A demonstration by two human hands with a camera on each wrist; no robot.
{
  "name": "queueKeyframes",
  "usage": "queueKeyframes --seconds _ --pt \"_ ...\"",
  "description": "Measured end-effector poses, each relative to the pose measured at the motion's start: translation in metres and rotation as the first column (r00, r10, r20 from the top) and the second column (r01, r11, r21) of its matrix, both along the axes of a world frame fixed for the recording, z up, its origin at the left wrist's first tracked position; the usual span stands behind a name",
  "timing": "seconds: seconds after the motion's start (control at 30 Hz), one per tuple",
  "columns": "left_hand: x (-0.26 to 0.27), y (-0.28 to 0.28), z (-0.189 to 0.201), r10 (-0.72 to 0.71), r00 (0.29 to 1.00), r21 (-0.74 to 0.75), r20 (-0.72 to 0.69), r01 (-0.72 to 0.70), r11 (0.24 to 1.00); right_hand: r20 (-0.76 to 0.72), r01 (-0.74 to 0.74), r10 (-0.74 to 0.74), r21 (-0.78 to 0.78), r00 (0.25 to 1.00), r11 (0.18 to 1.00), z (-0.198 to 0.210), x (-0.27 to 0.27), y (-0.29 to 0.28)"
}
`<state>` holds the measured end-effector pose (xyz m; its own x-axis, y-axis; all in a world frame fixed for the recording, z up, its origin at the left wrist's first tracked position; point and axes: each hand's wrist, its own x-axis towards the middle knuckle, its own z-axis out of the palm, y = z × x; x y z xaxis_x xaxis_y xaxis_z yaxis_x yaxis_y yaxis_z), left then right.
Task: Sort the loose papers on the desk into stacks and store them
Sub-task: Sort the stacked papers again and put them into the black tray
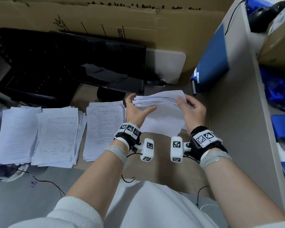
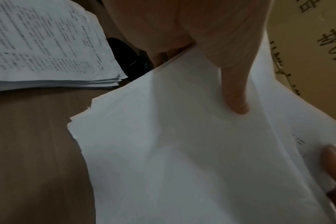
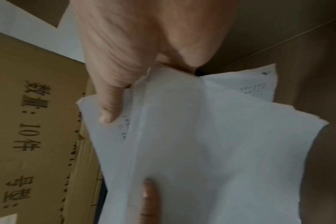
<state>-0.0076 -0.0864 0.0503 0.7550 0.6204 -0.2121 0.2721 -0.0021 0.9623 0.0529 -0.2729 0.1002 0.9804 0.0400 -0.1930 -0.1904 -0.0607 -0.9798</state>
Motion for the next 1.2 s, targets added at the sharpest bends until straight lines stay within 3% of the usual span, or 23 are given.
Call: queueKeyframes --seconds 0.13,0.33,0.43,0.73,0.97,1.1,1.2 --pt "-0.002 0.008 -0.007 -0.023 0.999 -0.031 -0.028 0.023 0.999 0.038 0.024 -0.025 0.029 0.999 0.999 0.006 0.009 0.008" --pt "0.001 0.013 0.000 -0.112 0.991 -0.049 -0.074 0.108 0.993 -0.165 0.182 -0.147 0.223 0.975 0.958 -0.001 0.015 0.001" --pt "0.002 0.015 0.002 -0.089 0.995 -0.130 -0.054 0.082 0.988 -0.230 0.196 -0.138 0.254 0.963 0.947 -0.002 0.017 -0.002" --pt "0.002 0.013 0.009 -0.051 0.996 -0.189 -0.070 0.037 0.981 -0.060 0.212 -0.224 -0.160 0.973 0.964 -0.025 0.022 -0.015" --pt "0.001 0.018 0.008 -0.191 0.978 -0.127 -0.088 0.179 0.976 -0.085 0.062 -0.078 -0.179 0.993 0.982 -0.023 0.036 -0.010" --pt "0.000 0.021 0.008 -0.193 0.974 -0.159 -0.116 0.173 0.972 -0.160 -0.106 0.067 -0.250 0.985 0.962 -0.023 0.039 -0.006" --pt "0.003 0.024 0.008 -0.205 0.972 -0.105 -0.112 0.193 0.976 -0.184 -0.143 0.090 -0.303 0.979 0.942 -0.028 0.041 -0.009"
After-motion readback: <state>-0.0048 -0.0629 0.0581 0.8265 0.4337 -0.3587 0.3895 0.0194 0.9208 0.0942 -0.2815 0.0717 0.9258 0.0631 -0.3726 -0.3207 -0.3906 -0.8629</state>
